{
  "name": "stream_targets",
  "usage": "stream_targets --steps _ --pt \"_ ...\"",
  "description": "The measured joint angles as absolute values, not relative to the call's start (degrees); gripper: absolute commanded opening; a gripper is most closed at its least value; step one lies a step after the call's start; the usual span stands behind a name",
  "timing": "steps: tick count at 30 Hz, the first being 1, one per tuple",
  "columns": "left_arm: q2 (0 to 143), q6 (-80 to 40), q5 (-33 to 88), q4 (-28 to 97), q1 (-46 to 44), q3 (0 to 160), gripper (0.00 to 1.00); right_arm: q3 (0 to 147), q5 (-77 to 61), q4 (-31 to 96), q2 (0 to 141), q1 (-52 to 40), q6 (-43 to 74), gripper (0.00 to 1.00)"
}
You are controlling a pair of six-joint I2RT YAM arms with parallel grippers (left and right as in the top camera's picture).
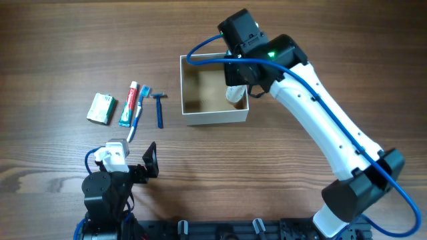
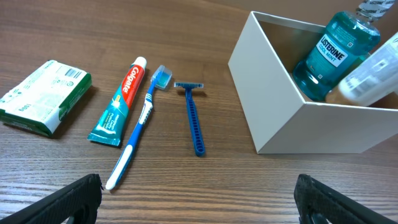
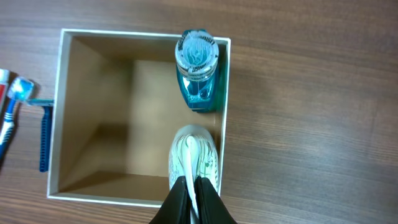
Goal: Pack container
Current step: 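Move the lotion tube into the box beside the mouthwash, then release the lotion tube and retract the right arm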
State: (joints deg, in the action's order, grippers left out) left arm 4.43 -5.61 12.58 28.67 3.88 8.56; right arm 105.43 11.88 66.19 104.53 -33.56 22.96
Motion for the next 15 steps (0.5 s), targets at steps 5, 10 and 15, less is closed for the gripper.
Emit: stream_targets --steps 5,10,15 --pt "4.43 -5.61 12.6 28.67 3.88 8.56 1.0 105.21 11.94 66.06 106.34 -33.56 22.98 0.04" --pt "4.43 -5.61 12.58 28.67 3.88 8.56 1.0 105.21 12.1 65.73 106.41 -33.56 23.49 0.36" --pt "4.43 -5.61 12.58 28.67 3.88 8.56 1.0 105.21 12.29 65.73 106.41 -33.56 23.4 0.61"
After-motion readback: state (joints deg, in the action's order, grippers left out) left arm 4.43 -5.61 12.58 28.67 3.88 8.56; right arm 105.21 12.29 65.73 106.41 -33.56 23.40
